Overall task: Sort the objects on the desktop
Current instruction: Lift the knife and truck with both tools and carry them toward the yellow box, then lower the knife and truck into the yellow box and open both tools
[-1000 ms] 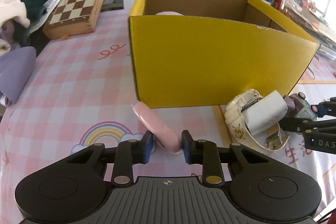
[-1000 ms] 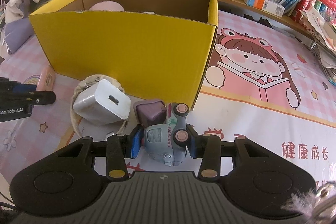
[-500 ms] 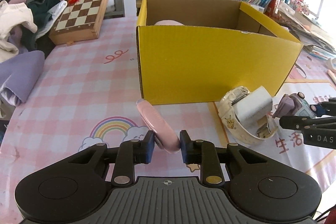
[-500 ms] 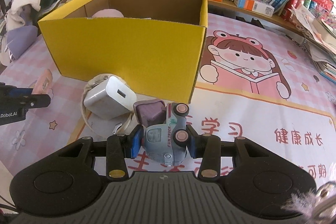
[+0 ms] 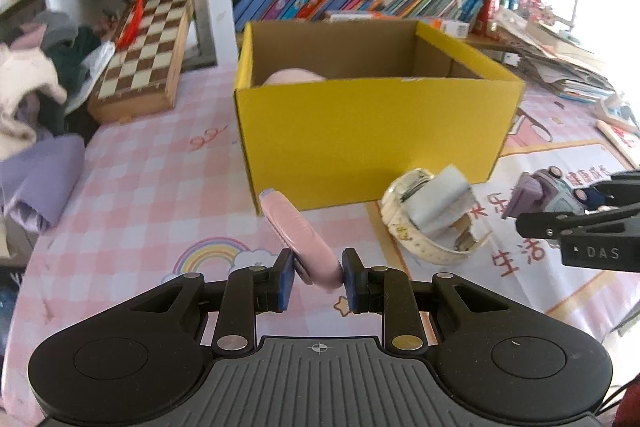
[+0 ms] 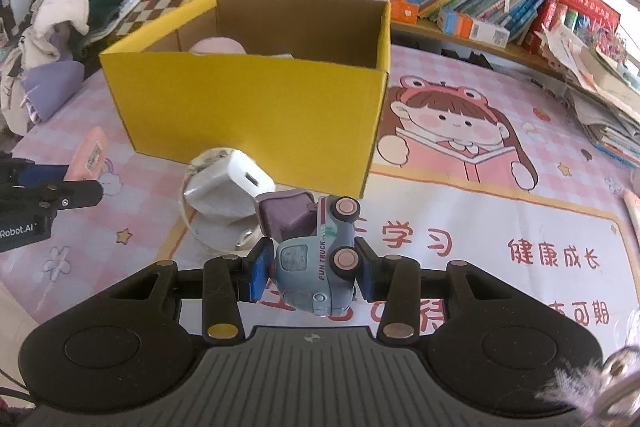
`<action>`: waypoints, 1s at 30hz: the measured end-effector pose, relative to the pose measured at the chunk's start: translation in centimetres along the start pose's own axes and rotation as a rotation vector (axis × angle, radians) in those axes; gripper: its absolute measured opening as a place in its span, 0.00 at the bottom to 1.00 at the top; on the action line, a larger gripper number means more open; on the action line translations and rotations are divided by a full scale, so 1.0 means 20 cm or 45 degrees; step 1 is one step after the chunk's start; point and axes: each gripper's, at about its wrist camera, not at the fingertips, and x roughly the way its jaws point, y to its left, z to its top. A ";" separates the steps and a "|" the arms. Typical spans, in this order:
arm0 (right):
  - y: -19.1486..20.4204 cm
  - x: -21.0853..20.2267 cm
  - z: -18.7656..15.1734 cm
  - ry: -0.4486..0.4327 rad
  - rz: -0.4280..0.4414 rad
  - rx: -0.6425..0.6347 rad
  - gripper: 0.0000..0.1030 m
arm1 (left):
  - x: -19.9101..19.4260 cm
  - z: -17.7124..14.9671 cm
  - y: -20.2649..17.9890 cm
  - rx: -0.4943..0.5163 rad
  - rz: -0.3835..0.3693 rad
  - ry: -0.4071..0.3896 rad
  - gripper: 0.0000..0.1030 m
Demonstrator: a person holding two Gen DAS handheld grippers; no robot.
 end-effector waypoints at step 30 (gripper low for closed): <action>0.07 -0.21 0.31 -0.337 0.022 -0.139 0.39 | -0.20 0.24 -0.09 0.234 -0.027 -0.366 0.23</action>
